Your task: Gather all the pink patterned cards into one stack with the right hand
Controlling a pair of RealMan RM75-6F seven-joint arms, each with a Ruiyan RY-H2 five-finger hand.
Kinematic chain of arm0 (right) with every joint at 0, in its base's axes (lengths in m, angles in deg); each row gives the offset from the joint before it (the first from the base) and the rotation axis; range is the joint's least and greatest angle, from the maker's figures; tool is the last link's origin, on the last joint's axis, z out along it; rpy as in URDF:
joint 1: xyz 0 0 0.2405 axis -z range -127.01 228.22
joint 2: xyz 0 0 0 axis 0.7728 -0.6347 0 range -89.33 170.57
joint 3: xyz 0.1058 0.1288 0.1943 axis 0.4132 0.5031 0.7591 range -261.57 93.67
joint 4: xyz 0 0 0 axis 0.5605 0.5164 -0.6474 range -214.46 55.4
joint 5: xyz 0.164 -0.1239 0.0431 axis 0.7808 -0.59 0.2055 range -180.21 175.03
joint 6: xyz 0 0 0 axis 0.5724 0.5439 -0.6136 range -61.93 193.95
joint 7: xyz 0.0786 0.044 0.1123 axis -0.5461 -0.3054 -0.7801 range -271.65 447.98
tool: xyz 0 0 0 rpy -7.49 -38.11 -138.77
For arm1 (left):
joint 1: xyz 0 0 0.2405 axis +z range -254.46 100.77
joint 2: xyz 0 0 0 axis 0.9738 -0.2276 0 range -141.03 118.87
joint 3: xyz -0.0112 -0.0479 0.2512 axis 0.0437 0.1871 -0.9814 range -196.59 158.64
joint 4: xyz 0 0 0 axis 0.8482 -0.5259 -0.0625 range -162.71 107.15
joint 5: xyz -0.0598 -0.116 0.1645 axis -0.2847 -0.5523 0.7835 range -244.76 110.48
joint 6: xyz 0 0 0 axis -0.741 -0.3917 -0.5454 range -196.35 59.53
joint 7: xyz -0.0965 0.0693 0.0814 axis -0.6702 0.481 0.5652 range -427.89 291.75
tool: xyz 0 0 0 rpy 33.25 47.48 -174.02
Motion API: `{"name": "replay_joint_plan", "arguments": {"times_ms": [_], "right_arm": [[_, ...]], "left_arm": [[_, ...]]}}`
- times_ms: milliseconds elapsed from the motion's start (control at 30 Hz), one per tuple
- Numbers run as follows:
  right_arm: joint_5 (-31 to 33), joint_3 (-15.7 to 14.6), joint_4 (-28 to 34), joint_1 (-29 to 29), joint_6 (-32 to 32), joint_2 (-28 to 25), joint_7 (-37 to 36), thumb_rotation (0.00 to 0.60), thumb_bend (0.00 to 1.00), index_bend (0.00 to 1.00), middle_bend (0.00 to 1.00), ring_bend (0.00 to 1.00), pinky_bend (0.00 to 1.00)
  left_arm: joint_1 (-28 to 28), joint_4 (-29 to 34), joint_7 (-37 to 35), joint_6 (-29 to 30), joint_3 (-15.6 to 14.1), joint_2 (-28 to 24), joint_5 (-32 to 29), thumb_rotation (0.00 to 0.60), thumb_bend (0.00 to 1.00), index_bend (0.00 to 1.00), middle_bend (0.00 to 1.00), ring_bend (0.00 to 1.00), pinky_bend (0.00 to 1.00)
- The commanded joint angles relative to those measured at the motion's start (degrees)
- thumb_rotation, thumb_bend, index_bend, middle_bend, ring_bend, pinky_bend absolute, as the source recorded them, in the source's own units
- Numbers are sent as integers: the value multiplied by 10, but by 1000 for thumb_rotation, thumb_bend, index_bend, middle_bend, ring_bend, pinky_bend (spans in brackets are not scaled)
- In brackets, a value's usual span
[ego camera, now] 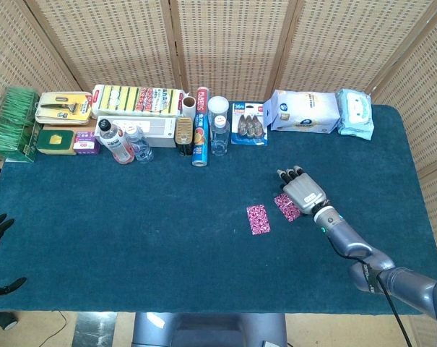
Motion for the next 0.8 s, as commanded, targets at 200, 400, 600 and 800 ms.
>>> {"name": "replay_joint_plan", "arguments": {"times_ms": [200,400,600,800], "right_arm": [[2,-1,4,2,-6,-3,-1,600,95,306,84,149,131],[-1,-4,4,2,-7,-1,-2,600,95,302,84,149,130],[-2,-5,2,2,-9,3,-1,600,96,262,83,149,130],[-4,-8,4,2,-9,2,1,600,96,243,82,149,130]], "left_arm": [[0,0,0,0,0,0,0,600,84,0,0,0,0],[0,-1,0,0,0,0,1,600,83,0,0,0,0],[2,-2,-3,3,0,0,1,600,83,0,0,0,0],[2,-4,-7,4,0,-1,1,600,83,0,0,0,0]]}}
